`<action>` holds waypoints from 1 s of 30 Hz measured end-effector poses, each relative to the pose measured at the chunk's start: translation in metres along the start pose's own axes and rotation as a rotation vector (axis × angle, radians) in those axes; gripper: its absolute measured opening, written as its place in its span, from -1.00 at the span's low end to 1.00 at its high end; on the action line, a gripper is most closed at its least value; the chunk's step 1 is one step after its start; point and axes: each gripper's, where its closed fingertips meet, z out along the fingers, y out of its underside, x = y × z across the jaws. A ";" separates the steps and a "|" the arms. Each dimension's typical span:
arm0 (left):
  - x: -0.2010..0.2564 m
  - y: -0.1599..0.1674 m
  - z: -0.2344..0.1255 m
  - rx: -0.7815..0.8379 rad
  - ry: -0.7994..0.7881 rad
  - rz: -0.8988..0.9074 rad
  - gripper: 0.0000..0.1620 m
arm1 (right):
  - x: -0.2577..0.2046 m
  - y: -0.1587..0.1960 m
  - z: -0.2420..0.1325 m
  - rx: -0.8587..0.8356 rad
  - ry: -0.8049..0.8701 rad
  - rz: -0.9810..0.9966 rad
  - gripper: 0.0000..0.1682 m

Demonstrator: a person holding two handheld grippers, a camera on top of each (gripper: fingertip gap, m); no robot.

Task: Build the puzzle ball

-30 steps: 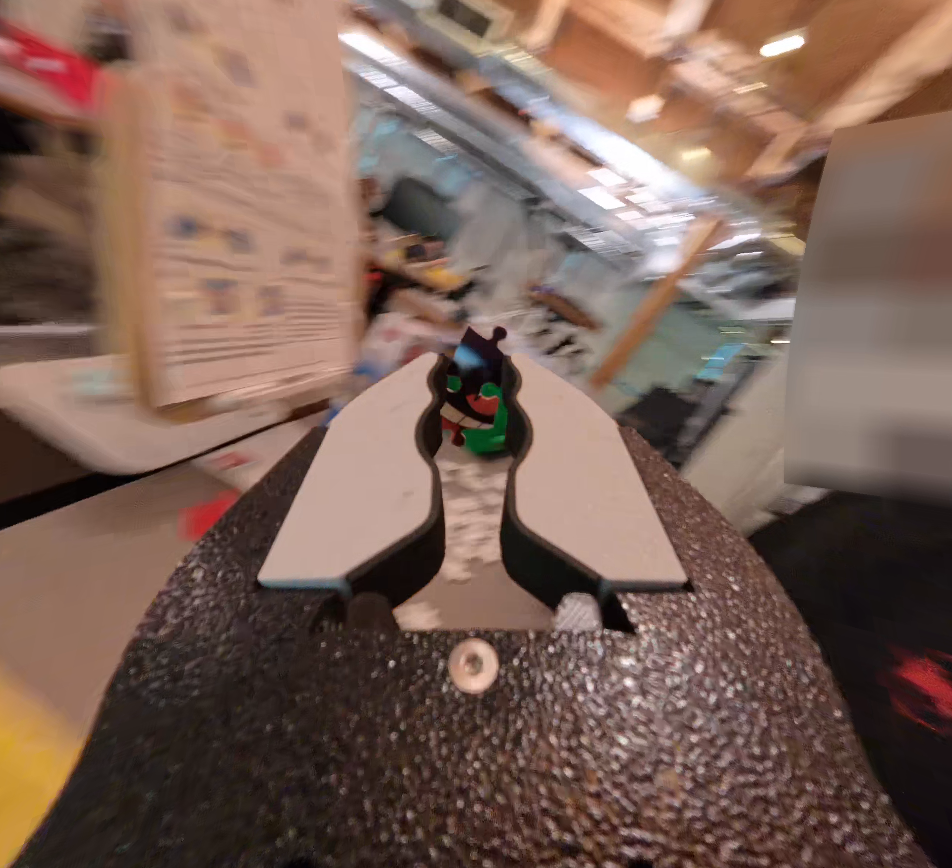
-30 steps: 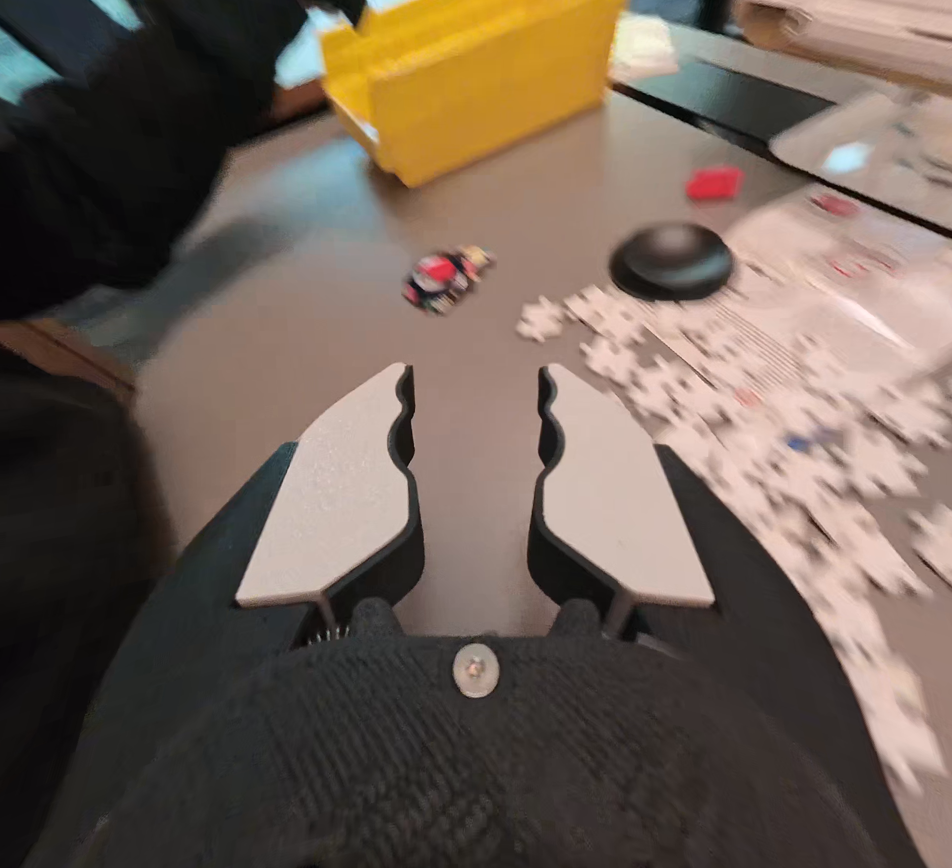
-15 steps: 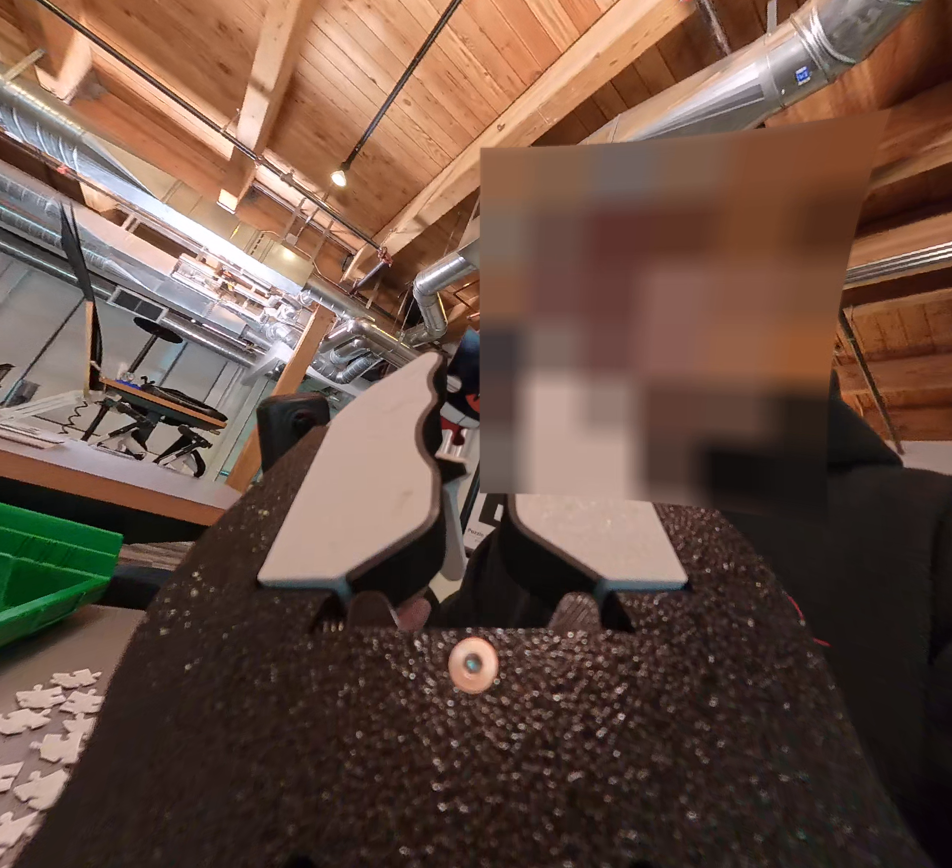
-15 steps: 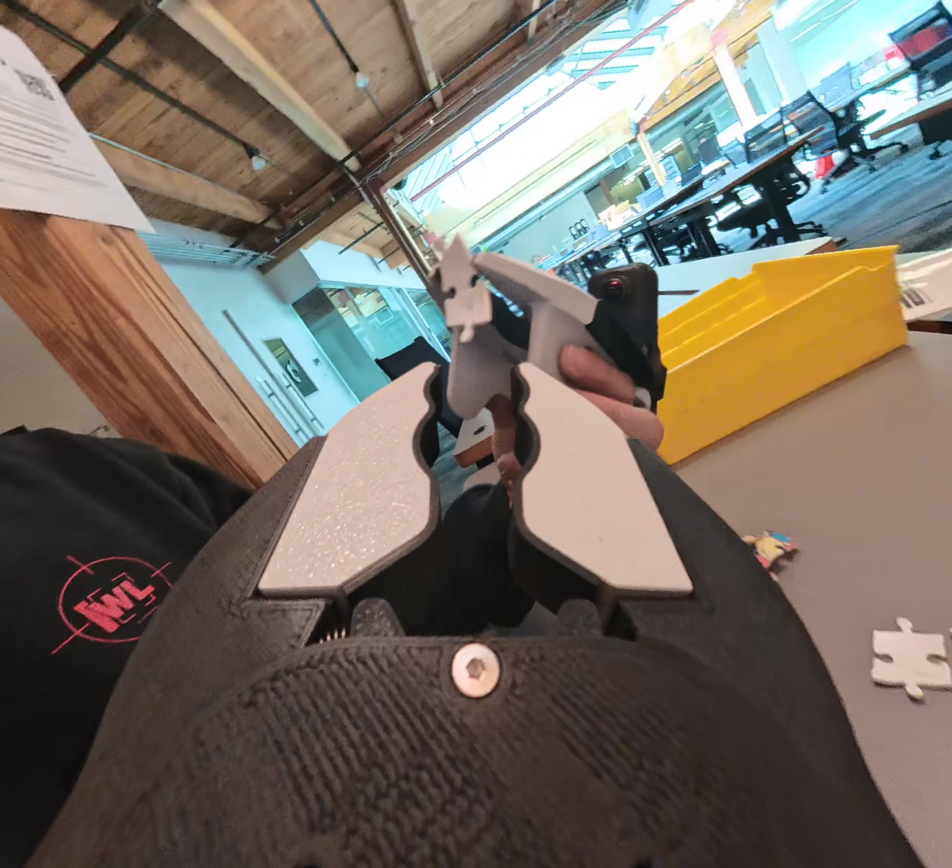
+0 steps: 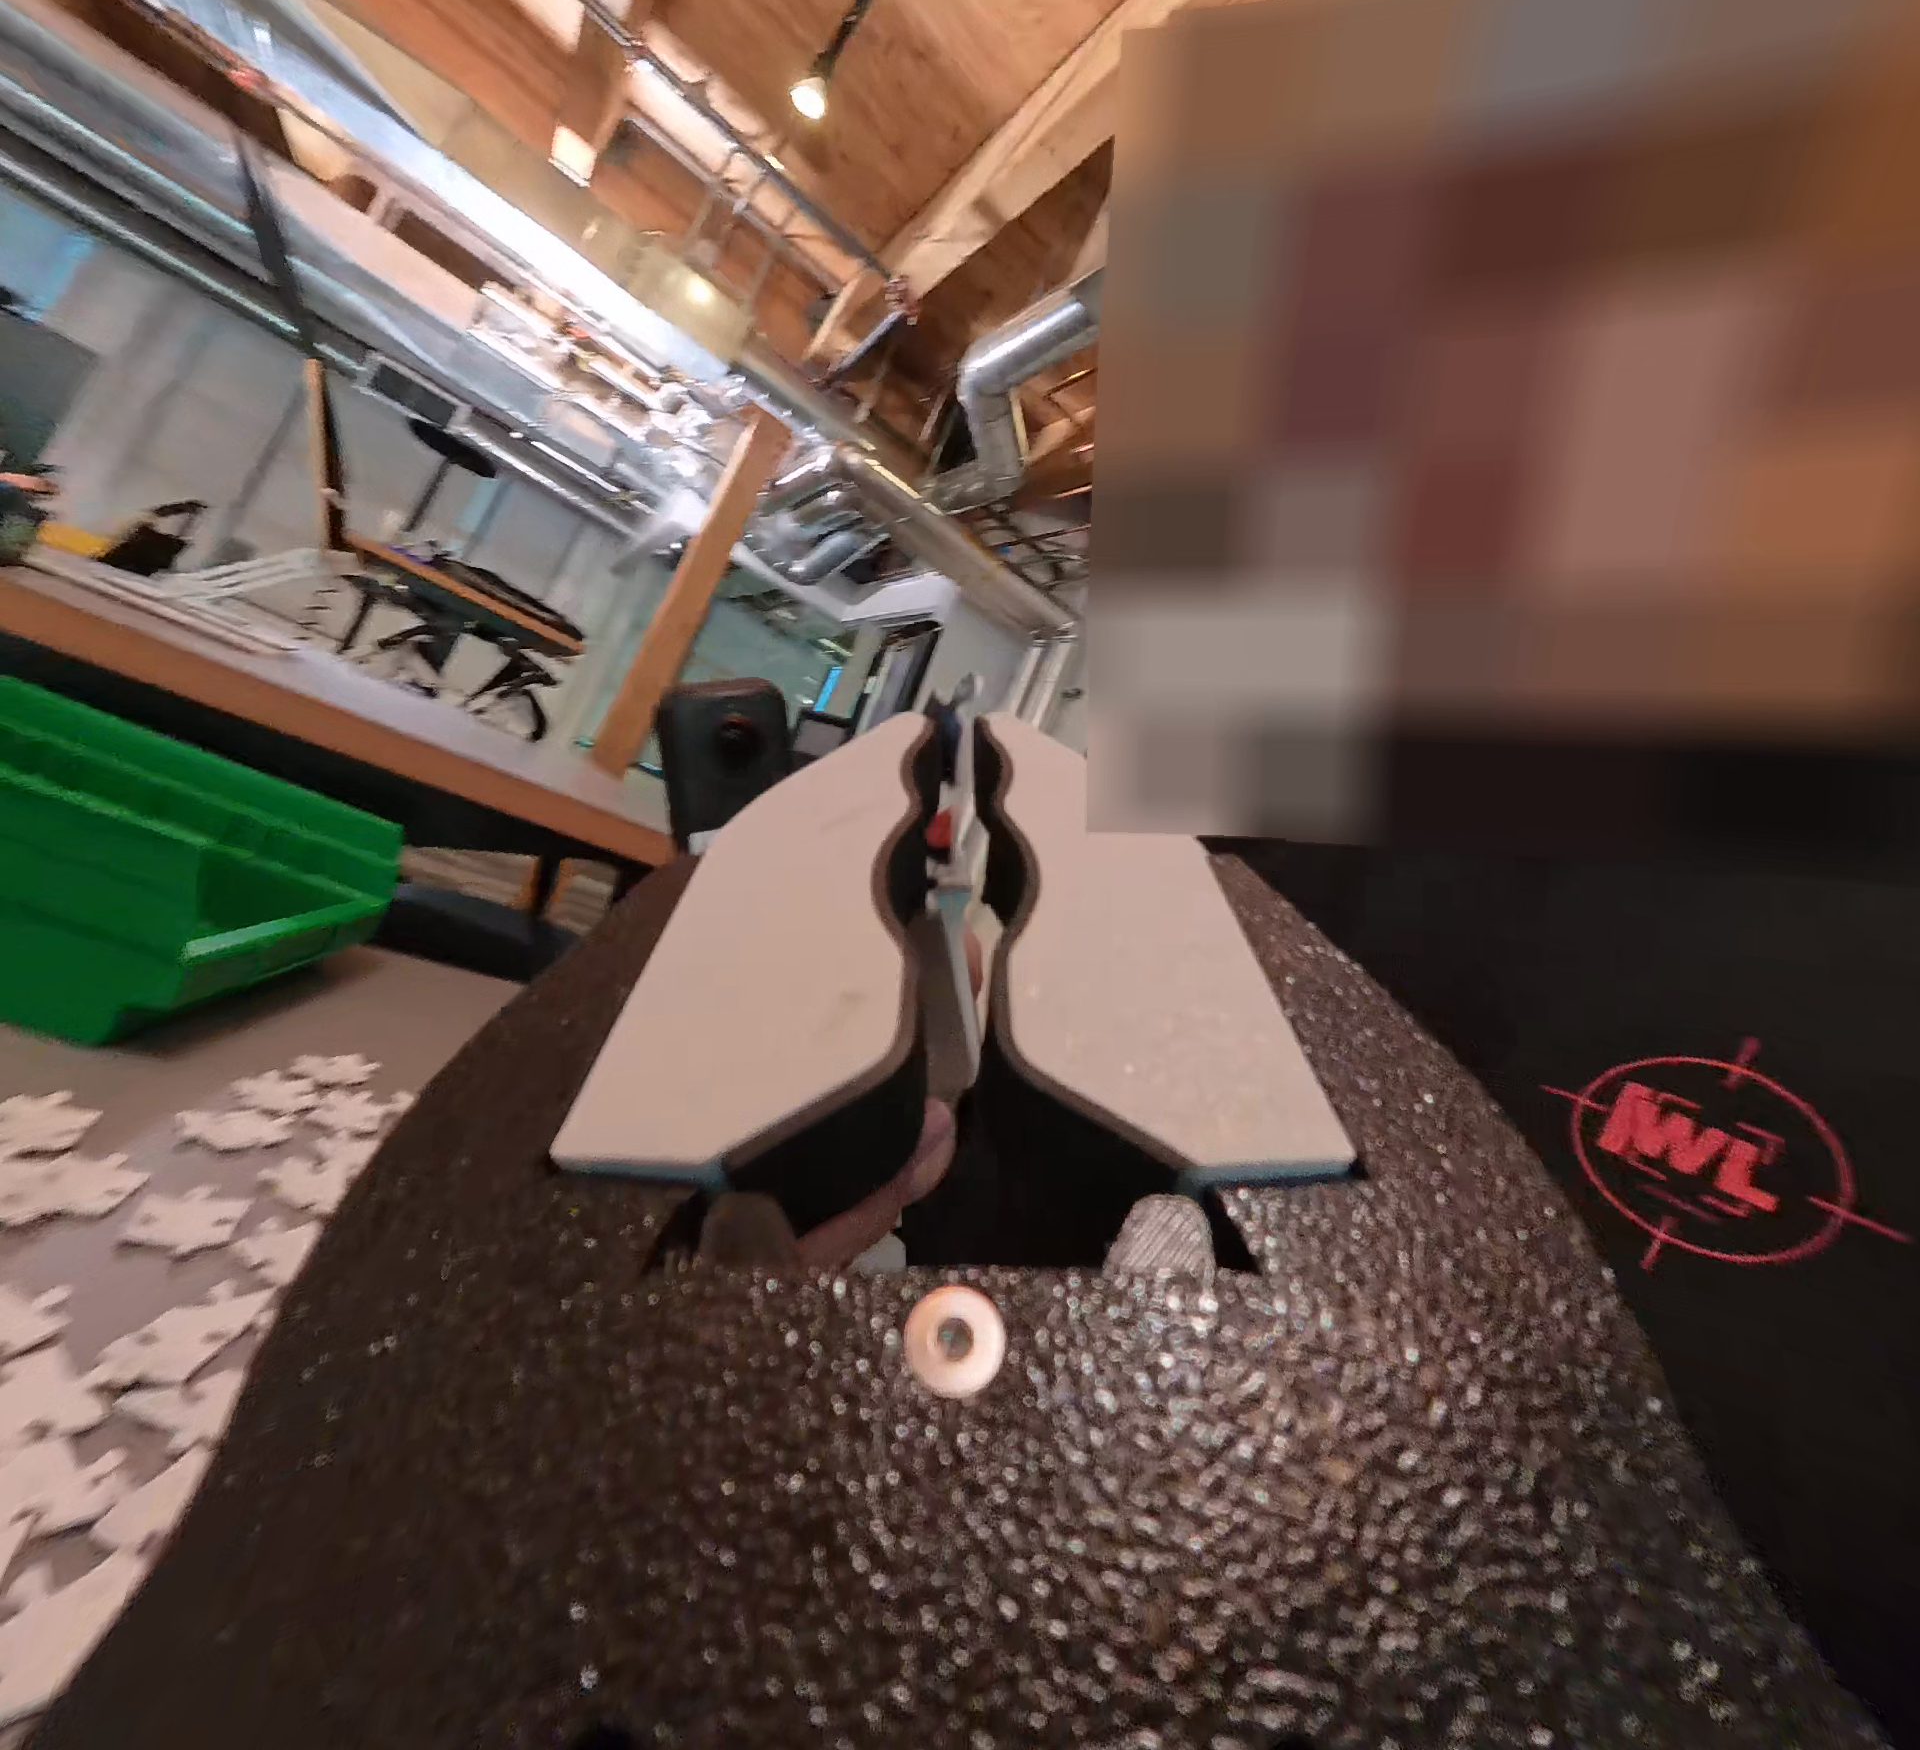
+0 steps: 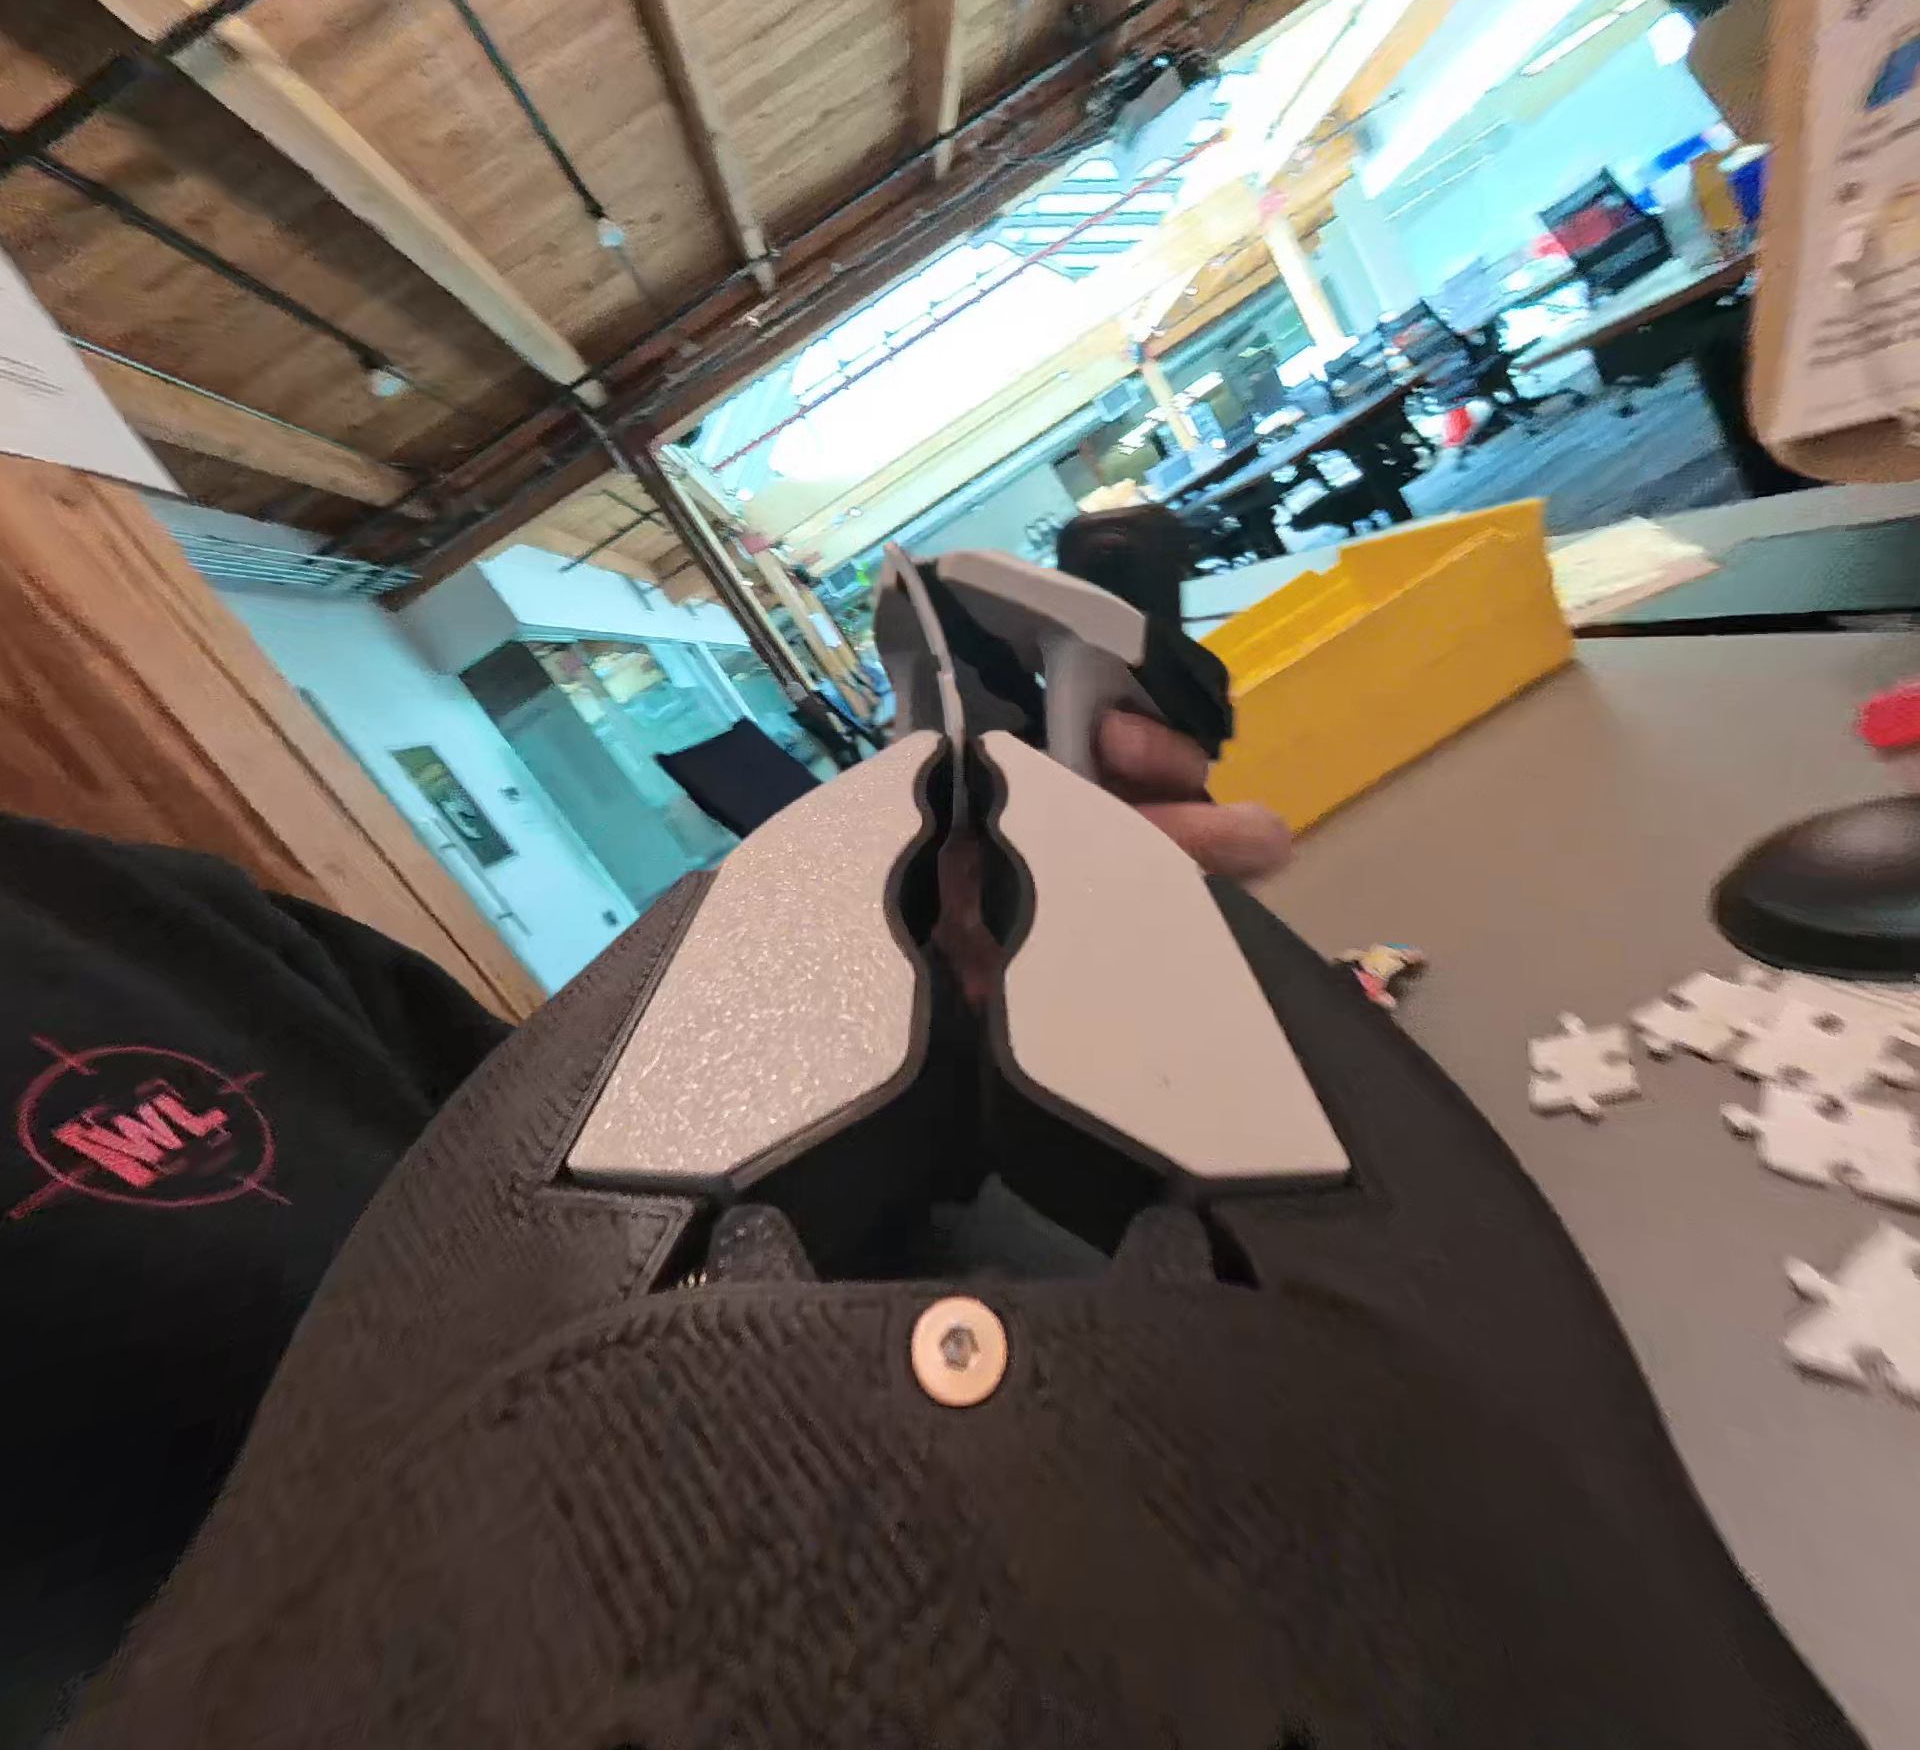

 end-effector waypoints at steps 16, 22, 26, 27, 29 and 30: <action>-0.053 0.078 -0.016 -0.563 -0.659 0.410 -0.78 | 0.035 0.043 -0.072 -0.058 0.344 -0.157 -0.97; -0.049 0.097 -0.019 -0.642 -0.644 0.369 -0.90 | 0.032 0.057 -0.069 -0.132 0.312 -0.237 -0.97; -0.044 0.113 -0.018 -0.701 -0.620 0.334 -0.82 | 0.027 0.063 -0.065 -0.160 0.284 -0.246 -0.98; -0.045 0.115 -0.017 -0.719 -0.626 0.350 -0.90 | 0.027 0.065 -0.065 -0.172 0.287 -0.260 -0.98; -0.047 0.117 -0.018 -0.753 -0.649 0.389 -0.94 | 0.030 0.065 -0.068 -0.186 0.309 -0.287 -0.97; -0.049 0.118 -0.018 -0.765 -0.655 0.389 -0.94 | 0.031 0.065 -0.069 -0.192 0.313 -0.290 -0.97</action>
